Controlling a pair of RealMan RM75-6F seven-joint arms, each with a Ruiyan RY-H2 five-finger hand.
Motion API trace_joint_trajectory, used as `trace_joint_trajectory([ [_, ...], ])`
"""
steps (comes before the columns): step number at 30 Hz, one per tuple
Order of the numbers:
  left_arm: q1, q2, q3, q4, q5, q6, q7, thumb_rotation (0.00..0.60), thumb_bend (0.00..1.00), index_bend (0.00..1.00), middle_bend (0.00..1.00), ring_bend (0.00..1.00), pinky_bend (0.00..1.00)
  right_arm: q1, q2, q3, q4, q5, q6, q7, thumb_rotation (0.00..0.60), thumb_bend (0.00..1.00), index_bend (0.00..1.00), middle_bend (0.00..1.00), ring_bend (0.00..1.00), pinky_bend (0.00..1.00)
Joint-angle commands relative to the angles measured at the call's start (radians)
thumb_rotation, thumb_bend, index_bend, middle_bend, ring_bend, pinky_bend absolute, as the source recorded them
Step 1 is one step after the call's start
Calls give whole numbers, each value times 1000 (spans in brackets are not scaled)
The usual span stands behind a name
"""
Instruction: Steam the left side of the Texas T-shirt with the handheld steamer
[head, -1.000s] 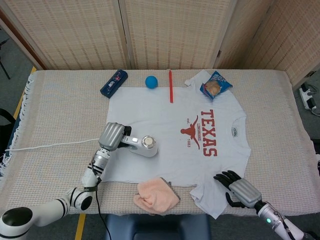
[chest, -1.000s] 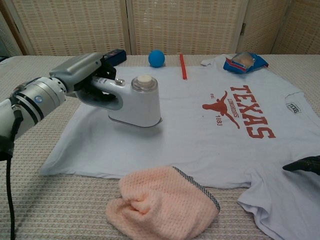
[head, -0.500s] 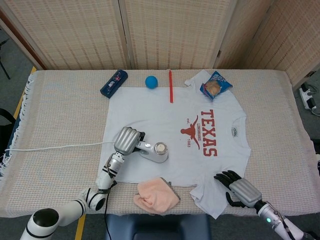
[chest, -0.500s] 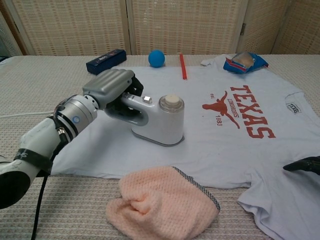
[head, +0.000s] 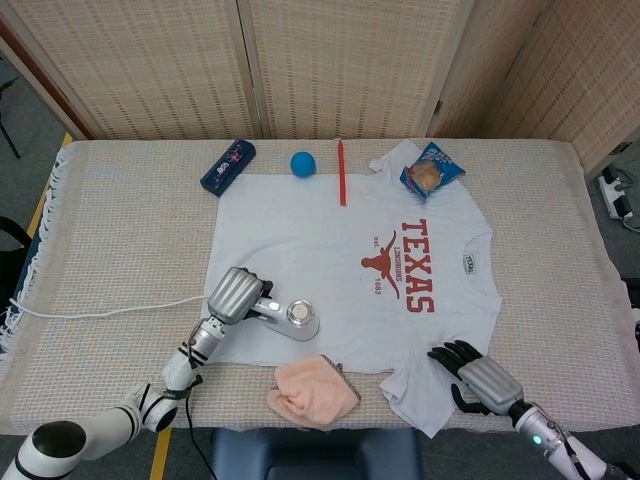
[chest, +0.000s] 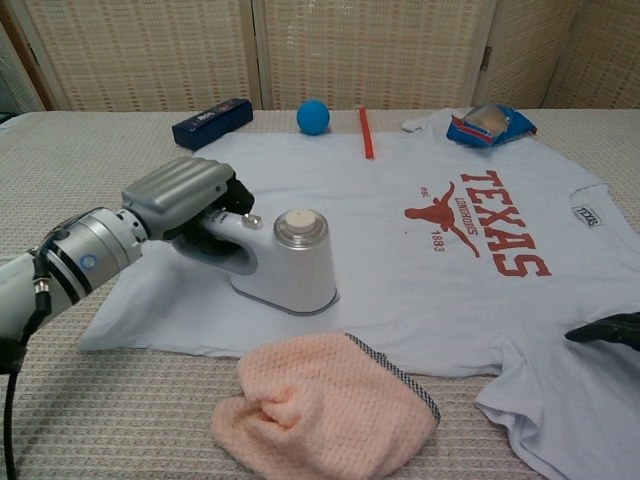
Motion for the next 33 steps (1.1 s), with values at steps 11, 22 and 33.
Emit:
trace_joint_trajectory([
  [11, 28, 177, -18, -276, -3, 3, 33, 600, 316, 833, 907, 779, 728, 4, 0, 0, -4, 3, -3, -5, 388, 765, 0, 57, 0, 0],
  [22, -67, 49, -182, -5, -171, -132, 6, 600, 316, 822, 895, 777, 728, -4, 11, 2, -21, 15, 2, -23, 388, 764, 0, 58, 0, 0],
  [33, -49, -30, -144, 236, -171, -172, -73, 600, 316, 817, 884, 768, 728, -6, 16, 5, -31, 22, -1, -34, 387, 764, 0, 57, 0, 0],
])
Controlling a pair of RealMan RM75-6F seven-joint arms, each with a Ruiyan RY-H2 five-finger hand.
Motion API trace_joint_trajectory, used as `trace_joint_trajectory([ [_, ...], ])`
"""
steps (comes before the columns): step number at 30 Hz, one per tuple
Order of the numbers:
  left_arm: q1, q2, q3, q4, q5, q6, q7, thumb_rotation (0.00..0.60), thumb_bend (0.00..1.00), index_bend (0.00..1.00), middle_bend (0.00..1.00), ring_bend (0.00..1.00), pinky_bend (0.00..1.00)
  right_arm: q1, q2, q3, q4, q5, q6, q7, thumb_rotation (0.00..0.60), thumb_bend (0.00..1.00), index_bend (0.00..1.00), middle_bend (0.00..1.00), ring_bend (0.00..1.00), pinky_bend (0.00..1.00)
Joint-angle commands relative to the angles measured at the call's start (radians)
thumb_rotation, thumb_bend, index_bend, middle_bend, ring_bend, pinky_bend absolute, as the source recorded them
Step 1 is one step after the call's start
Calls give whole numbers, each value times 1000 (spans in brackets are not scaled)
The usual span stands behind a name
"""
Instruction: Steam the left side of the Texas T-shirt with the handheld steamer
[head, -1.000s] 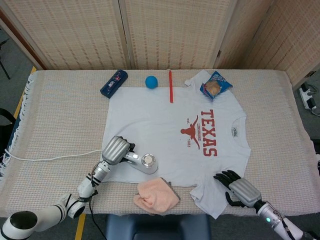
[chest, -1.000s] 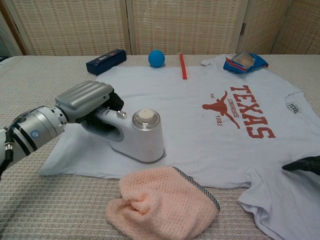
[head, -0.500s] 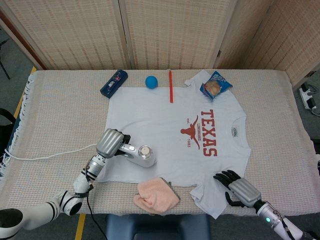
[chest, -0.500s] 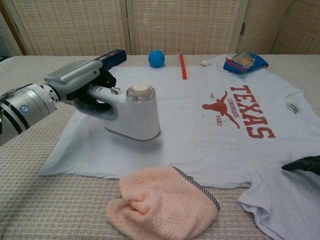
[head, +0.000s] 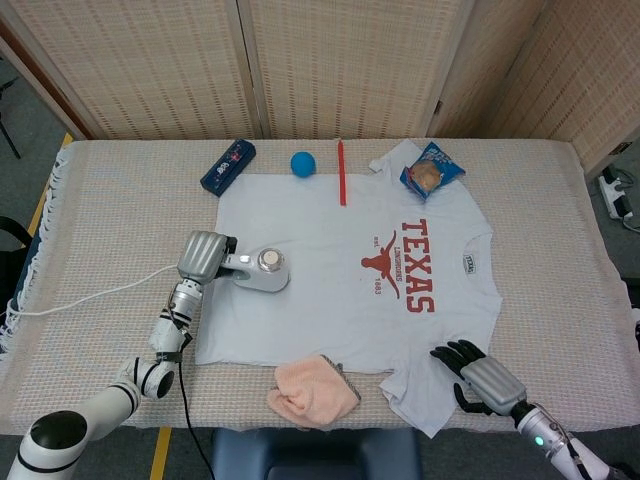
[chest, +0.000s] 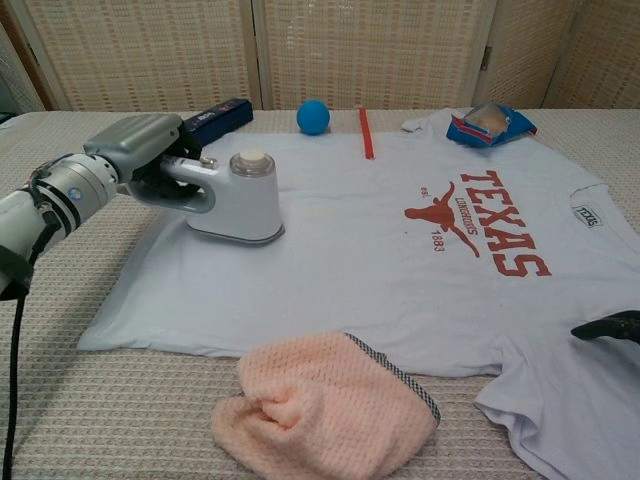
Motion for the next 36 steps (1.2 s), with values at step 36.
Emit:
trace_joint_trajectory([
  [36, 192, 318, 296, -512, 307, 212, 96, 600, 315, 817, 885, 763, 728, 4, -1, -5, -13, -18, 5, -8, 382, 764, 0, 57, 0, 0],
])
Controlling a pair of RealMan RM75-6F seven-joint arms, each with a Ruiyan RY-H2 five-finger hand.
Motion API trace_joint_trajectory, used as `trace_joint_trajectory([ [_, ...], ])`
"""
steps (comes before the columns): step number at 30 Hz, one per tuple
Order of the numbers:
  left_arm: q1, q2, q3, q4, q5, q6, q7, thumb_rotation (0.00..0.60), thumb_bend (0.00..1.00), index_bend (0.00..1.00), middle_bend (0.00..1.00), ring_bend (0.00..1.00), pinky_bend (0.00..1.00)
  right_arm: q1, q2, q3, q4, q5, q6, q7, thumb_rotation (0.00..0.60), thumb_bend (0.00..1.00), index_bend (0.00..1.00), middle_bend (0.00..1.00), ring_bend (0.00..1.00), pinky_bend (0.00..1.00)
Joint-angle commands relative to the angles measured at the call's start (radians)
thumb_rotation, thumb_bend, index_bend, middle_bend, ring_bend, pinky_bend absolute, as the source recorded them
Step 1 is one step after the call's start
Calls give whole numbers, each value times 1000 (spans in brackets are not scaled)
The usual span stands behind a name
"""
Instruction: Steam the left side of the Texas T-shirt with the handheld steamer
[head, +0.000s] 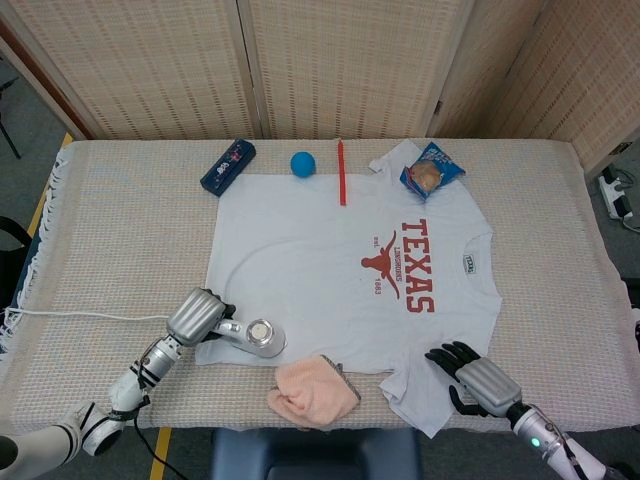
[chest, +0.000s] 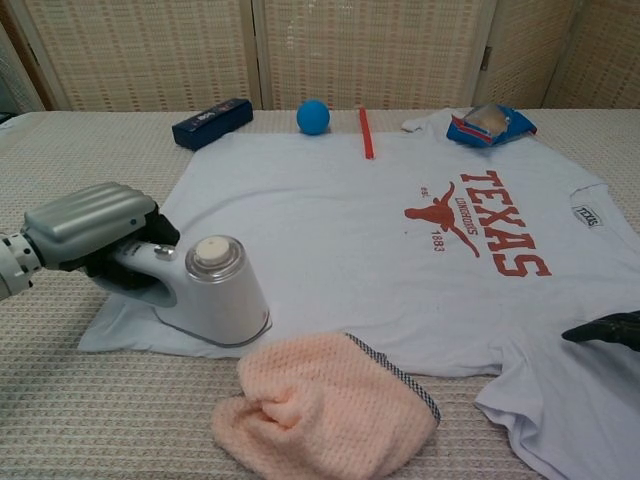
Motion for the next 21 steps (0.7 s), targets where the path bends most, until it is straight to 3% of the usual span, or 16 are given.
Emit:
trace_joint_trajectory([
  [1, 5, 46, 2, -73, 21, 20, 53, 600, 315, 817, 885, 763, 728, -2, 0, -1, 3, -1, 2, 3, 385, 764, 0, 57, 0, 0],
  [7, -14, 62, -84, -85, -52, -4, 41, 600, 315, 817, 885, 763, 728, -3, 2, 0, 4, -4, 11, 6, 387, 764, 0, 57, 0, 0],
  [12, -47, 31, -160, 1, -136, -67, 26, 600, 315, 817, 885, 762, 728, -5, 4, 0, 2, -3, 14, 4, 388, 765, 0, 57, 0, 0],
  [17, -68, -18, -183, 119, -183, -131, 21, 600, 315, 814, 882, 762, 728, -7, 6, 1, 0, 0, 15, 1, 388, 764, 0, 57, 0, 0],
  [21, -60, -40, -166, 174, -194, -164, 21, 600, 315, 813, 881, 761, 728, -7, 4, 1, 0, 0, 14, 1, 387, 764, 0, 57, 0, 0],
])
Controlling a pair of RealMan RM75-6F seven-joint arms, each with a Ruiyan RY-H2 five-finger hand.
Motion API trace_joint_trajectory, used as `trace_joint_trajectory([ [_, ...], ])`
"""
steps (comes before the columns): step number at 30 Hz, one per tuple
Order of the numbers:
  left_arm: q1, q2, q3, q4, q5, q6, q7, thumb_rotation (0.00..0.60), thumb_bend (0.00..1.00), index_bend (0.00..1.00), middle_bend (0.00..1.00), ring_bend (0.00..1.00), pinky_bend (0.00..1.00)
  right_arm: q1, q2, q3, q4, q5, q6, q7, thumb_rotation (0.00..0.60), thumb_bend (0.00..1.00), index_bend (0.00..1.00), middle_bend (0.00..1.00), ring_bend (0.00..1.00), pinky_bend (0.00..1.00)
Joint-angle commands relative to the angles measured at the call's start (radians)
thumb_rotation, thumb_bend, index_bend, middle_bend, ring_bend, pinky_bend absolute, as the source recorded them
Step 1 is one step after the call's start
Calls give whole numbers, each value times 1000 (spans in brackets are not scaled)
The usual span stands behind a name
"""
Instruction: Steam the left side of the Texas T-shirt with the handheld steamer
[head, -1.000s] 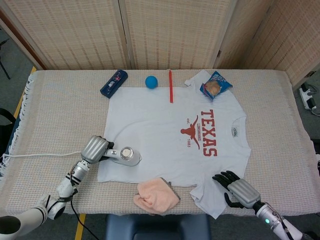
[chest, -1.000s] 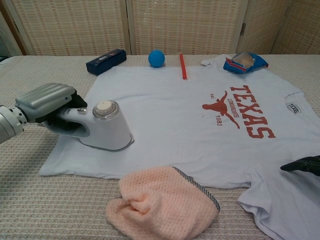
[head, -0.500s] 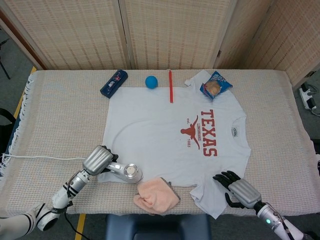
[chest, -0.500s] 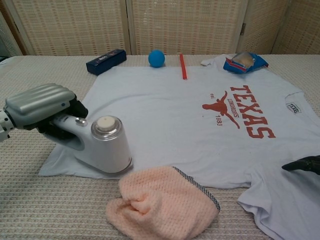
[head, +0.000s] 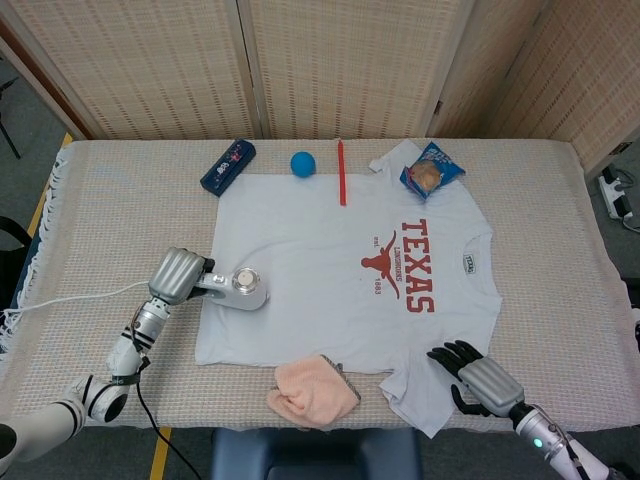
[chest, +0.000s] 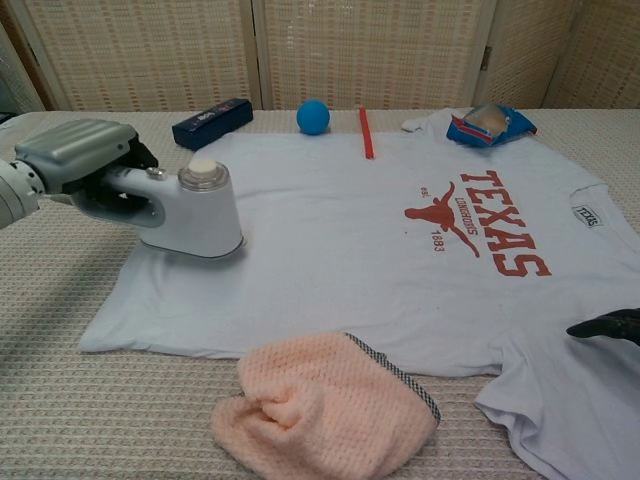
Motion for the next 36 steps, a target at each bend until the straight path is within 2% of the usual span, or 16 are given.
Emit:
trace_joint_trajectory([
  [1, 5, -23, 13, 41, -14, -30, -5, 600, 315, 813, 880, 761, 728, 1, 0, 0, 0, 0, -1, 0, 387, 764, 0, 57, 0, 0],
  [5, 30, -11, 43, 43, 1, -27, -17, 600, 316, 813, 880, 760, 728, 4, 1, 1, -2, -2, -5, -2, 387, 764, 0, 58, 0, 0],
  [12, 75, 58, 93, -23, 41, 11, -26, 600, 316, 812, 880, 761, 728, 9, -5, 2, -2, -2, -13, -5, 388, 765, 0, 58, 0, 0],
  [26, 141, 212, 183, -314, 132, 76, 58, 600, 315, 813, 880, 760, 728, 18, -20, 0, 8, -13, -18, 4, 388, 765, 0, 58, 0, 0],
  [31, 149, 250, 182, -385, 147, 97, 84, 600, 316, 813, 881, 760, 727, 17, -18, -2, 12, -14, -13, 7, 388, 764, 0, 57, 0, 0],
  [36, 146, 283, 129, -429, 115, 118, 64, 600, 315, 813, 881, 760, 728, 11, -2, 6, 1, -16, 18, -1, 384, 764, 0, 57, 0, 0],
])
